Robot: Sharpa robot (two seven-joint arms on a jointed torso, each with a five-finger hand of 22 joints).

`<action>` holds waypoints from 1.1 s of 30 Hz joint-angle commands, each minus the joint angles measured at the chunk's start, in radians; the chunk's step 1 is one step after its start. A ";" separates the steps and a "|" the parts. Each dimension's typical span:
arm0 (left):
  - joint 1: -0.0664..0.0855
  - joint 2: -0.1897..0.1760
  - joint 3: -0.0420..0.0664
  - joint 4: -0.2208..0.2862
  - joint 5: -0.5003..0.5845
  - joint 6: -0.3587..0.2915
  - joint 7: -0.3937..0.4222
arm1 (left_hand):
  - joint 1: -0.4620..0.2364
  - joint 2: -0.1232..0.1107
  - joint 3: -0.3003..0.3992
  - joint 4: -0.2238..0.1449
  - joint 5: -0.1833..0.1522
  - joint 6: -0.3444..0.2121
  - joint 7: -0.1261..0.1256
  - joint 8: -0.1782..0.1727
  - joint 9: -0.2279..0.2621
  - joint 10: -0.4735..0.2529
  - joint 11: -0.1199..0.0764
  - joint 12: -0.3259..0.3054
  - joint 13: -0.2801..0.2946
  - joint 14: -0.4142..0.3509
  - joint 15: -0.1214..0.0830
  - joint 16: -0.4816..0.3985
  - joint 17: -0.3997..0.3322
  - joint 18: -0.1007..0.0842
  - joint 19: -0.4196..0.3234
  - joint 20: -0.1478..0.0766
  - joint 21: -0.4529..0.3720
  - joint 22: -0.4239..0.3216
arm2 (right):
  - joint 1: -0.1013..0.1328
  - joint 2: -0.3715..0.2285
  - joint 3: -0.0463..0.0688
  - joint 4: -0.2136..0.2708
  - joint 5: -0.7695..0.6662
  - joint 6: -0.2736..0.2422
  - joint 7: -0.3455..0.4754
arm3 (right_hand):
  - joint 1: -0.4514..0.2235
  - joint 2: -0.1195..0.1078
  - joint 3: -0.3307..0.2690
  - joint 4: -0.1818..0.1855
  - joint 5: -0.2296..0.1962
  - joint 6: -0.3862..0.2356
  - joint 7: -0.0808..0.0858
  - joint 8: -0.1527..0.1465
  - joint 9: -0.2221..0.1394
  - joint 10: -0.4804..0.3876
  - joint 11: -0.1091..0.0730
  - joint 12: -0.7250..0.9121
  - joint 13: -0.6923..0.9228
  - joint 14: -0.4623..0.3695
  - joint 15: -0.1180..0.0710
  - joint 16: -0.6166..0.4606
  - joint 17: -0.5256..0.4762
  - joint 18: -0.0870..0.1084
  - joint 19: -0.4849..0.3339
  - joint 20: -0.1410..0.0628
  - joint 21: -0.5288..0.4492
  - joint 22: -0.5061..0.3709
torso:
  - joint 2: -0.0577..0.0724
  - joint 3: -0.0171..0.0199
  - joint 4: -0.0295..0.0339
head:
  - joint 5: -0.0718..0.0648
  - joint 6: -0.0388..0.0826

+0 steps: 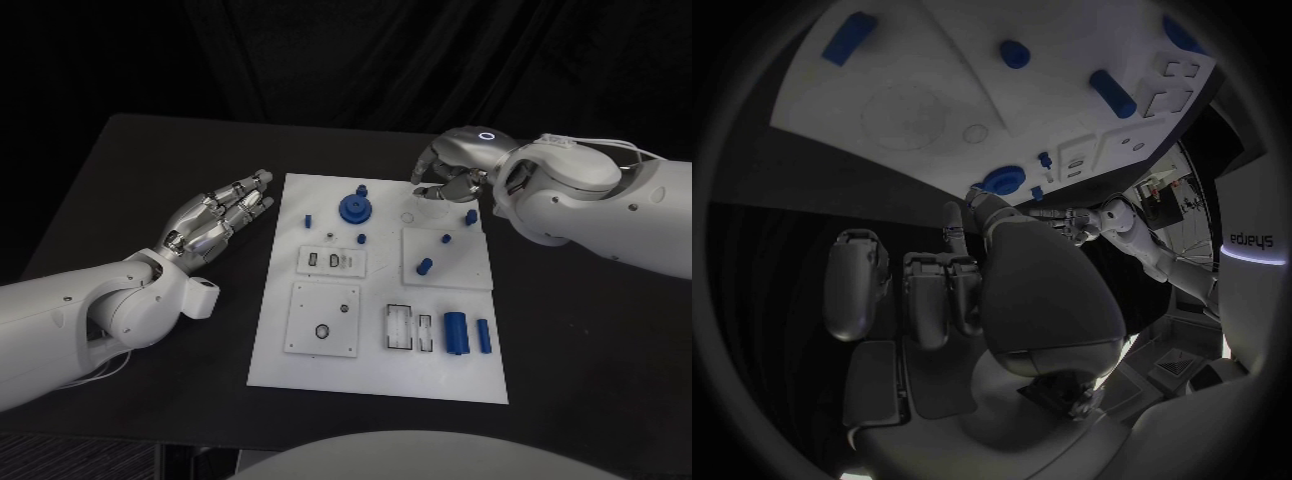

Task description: Assemble the parts on the task board

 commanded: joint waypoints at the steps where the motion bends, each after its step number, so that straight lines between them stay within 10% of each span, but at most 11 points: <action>1: -0.001 0.000 0.001 0.005 0.003 0.006 0.136 | 0.013 0.000 0.008 0.000 0.005 0.009 -0.001 0.004 0.002 0.001 0.007 -0.003 -0.001 0.002 0.007 0.001 0.001 -0.001 -0.001 0.007 0.005 0.001 | 0.010 -0.035 0.000 0.019 -0.006 -0.037 -0.029 | -0.007 -0.002 -0.001 0.015 -0.012 -0.025 -0.003 -0.031 -0.015 0.038 -0.004 -0.029 0.213 0.094 -0.005 -0.020 0.241 0.009 -0.011 -0.003 -0.018 0.127 | 0.000 -0.0001 -0.0002 | -0.007 0.000; 13: -0.001 0.000 0.001 0.009 0.003 0.003 0.137 | 0.015 0.000 0.010 -0.002 0.006 0.011 -0.001 0.004 0.002 0.002 0.008 -0.003 -0.001 0.003 0.008 0.001 0.001 -0.002 -0.001 0.007 0.006 0.001 | 0.005 -0.202 -0.003 0.058 0.032 -0.175 0.092 | -0.010 -0.016 -0.018 0.070 -0.069 -0.037 -0.024 -0.079 -0.050 0.041 -0.026 -0.037 0.205 0.088 -0.023 -0.045 0.220 0.003 0.012 -0.021 -0.003 0.141 | 0.001 -0.0023 0.0008 | -0.011 -0.001; 20: -0.001 0.005 0.001 0.010 0.003 0.003 0.139 | 0.015 0.000 0.011 -0.002 0.007 0.012 0.000 0.004 0.002 0.002 0.008 -0.003 0.000 0.003 0.009 0.001 0.001 -0.002 -0.001 0.008 0.006 0.001 | -0.020 -0.281 -0.004 0.073 0.049 -0.140 0.065 | -0.025 -0.031 -0.056 0.122 -0.179 -0.060 -0.025 -0.103 -0.074 0.024 -0.027 -0.058 0.183 0.085 -0.026 -0.062 0.206 0.003 0.015 -0.026 -0.011 0.141 | 0.002 -0.0030 0.0091 | -0.025 0.000; 33: -0.001 0.012 0.001 0.001 0.003 0.008 0.139 | 0.016 0.000 0.012 -0.002 0.007 0.012 0.000 0.004 0.002 0.002 0.009 -0.003 -0.001 0.003 0.009 0.001 0.001 -0.002 -0.001 0.009 0.005 0.001 | -0.072 -0.317 -0.004 0.065 0.056 -0.132 0.046 | -0.024 -0.035 -0.067 0.121 -0.197 -0.056 -0.023 -0.101 -0.077 0.010 -0.026 -0.075 0.166 0.079 -0.025 -0.084 0.188 0.005 0.011 -0.025 -0.021 0.137 | 0.002 -0.0014 0.0083 | -0.030 0.008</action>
